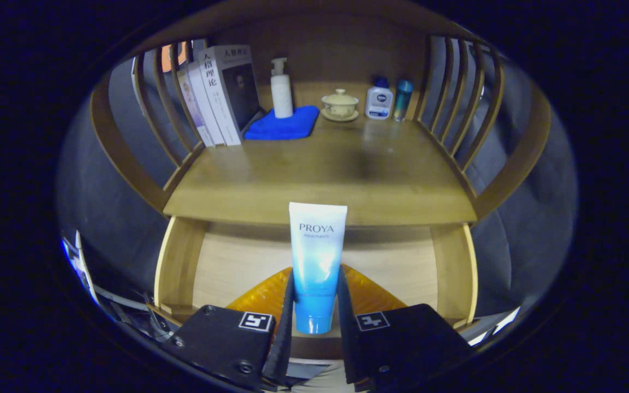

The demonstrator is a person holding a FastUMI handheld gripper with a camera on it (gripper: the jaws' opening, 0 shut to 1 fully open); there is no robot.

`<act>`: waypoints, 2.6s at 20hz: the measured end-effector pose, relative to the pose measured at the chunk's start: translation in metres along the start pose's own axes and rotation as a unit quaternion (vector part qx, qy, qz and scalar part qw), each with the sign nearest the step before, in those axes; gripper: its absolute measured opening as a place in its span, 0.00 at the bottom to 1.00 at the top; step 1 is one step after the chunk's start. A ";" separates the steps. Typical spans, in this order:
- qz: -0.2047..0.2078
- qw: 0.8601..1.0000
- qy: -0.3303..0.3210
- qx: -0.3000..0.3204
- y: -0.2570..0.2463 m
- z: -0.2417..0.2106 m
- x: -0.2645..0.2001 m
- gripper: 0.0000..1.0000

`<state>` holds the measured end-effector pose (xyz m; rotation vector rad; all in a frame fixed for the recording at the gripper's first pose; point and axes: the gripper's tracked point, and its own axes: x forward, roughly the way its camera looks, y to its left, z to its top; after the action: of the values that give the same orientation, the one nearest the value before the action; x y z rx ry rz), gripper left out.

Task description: Pull open the drawer, take out the items inside it, and place them on the countertop above the cabinet.

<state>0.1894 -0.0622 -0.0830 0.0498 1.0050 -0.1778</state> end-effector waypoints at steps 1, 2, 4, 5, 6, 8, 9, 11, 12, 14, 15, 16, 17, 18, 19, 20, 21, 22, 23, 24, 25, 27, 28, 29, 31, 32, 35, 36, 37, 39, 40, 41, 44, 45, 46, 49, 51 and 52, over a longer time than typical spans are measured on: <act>-0.005 1.000 -0.012 -0.002 -0.001 0.009 -0.002 0.42; -0.009 1.000 -0.020 -0.002 -0.002 0.018 -0.003 0.42; -0.001 1.000 -0.031 0.002 0.005 0.032 0.004 0.42; 0.003 0.999 -0.037 0.006 0.006 0.038 0.006 0.42; 0.003 0.999 -0.041 0.006 0.007 0.044 0.009 0.42; 0.002 0.999 -0.049 0.008 0.007 0.054 0.015 0.42; 0.005 0.998 -0.054 0.011 0.009 0.057 0.018 0.42; 0.005 0.998 -0.062 0.013 0.010 0.068 0.027 0.42; 0.003 0.998 -0.067 0.014 0.009 0.072 0.030 0.42; -0.005 0.997 -0.074 0.017 0.006 0.081 0.039 0.42; -0.008 0.997 -0.075 0.018 0.005 0.085 0.043 0.42; -0.008 0.997 -0.077 0.019 0.006 0.088 0.048 0.42; -0.008 0.997 -0.079 0.019 0.006 0.092 0.051 0.42; -0.009 0.997 -0.080 0.018 0.006 0.095 0.054 0.42; -0.011 0.997 -0.081 0.017 0.007 0.099 0.057 0.42; -0.014 0.996 -0.083 0.017 0.007 0.100 0.060 0.42; -0.016 0.996 -0.083 0.016 0.008 0.103 0.065 0.42; -0.017 0.996 -0.085 0.017 0.009 0.105 0.068 0.42; -0.017 0.996 -0.084 0.018 0.009 0.105 0.072 0.42; -0.017 0.996 -0.085 0.021 0.009 0.105 0.076 0.42; -0.021 0.996 -0.082 0.027 0.007 0.104 0.079 0.42; -0.022 0.996 -0.075 0.036 0.008 0.100 0.084 0.42; -0.018 0.996 -0.078 0.039 0.008 0.101 0.086 0.42; -0.017 0.996 -0.083 0.041 0.008 0.102 0.084 0.42; -0.005 0.995 -0.091 0.040 0.010 0.105 0.085 0.42; 0.003 0.995 -0.088 0.040 0.011 0.103 0.085 0.45; 0.007 0.993 -0.108 0.037 0.014 0.110 0.077 0.58; 0.008 0.993 -0.113 0.034 0.014 0.110 0.072 0.64; 0.012 0.993 -0.115 0.034 0.015 0.108 0.066 0.70; 0.024 0.993 -0.115 0.031 0.021 0.100 0.054 0.83; 0.028 0.992 -0.117 0.028 0.022 0.096 0.049 0.82; 0.031 0.992 -0.121 0.025 0.023 0.091 0.045 0.80; 0.050 0.991 -0.126 0.016 0.032 0.070 0.023 0.80; 0.057 0.990 -0.131 0.013 0.035 0.062 0.017 0.80; 0.063 0.989 -0.135 0.006 0.038 0.055 0.009 0.80; 0.067 0.983 -0.170 -0.012 0.040 0.037 -0.014 0.80; 0.063 0.978 -0.196 -0.022 0.042 0.022 -0.030 0.80; 0.065 0.976 -0.206 -0.025 0.044 0.014 -0.036 0.83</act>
<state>0.1901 -0.0160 -0.0472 0.0313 0.5898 -0.0386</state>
